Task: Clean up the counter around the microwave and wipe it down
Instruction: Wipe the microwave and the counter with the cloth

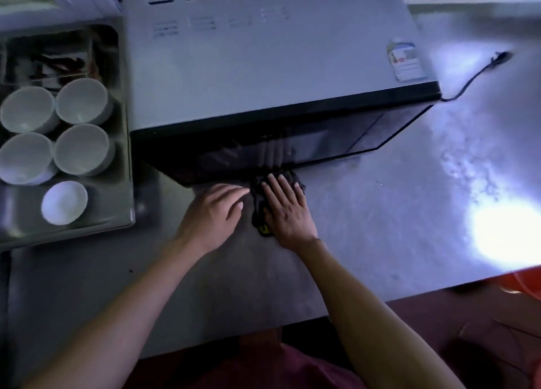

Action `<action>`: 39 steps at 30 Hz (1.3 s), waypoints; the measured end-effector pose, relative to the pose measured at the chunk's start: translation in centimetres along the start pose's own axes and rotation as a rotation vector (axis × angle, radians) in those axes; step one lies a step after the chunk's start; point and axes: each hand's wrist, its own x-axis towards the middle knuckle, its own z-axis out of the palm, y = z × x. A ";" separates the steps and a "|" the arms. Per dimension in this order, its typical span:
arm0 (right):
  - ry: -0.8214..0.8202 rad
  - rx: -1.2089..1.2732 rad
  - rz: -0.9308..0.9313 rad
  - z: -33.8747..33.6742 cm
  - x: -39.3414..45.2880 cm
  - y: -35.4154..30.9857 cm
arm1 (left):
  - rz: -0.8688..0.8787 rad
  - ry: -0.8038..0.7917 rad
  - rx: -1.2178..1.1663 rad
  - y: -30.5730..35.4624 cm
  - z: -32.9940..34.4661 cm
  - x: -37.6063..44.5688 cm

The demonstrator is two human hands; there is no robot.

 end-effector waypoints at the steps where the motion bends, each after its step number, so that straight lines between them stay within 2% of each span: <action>1: 0.000 -0.002 -0.001 -0.4 -0.3 1.7 | -0.001 -0.013 -0.008 1.3 0.8 1.0; 6: 0.007 0.007 0.039 -2.9 -2.3 10.9 | -0.005 -0.079 -0.017 7.6 4.7 5.6; 10: 0.030 -0.010 0.154 -4.8 -4.1 18.0 | -0.016 -0.124 -0.024 11.6 6.9 7.8; 15: 0.023 -0.030 0.233 -6.2 -4.8 22.3 | 0.016 -0.182 -0.005 13.6 8.0 8.2; 21: 0.021 0.002 0.330 -4.7 -4.6 17.4 | 0.015 -0.191 0.003 12.7 7.4 6.9; 24: -0.012 0.007 0.189 -3.2 -4.6 11.7 | -0.009 -0.148 -0.008 11.6 5.9 5.1; 29: -0.184 -0.028 -0.080 -1.0 -2.8 1.9 | -0.094 -0.065 -0.023 9.2 3.3 1.6; 34: -0.206 -0.027 -0.104 -1.7 -2.5 3.1 | -0.143 -0.078 0.014 8.7 2.2 0.5; 39: -0.115 0.023 0.070 -3.1 -4.3 8.3 | -0.080 -0.106 0.012 11.7 2.9 2.7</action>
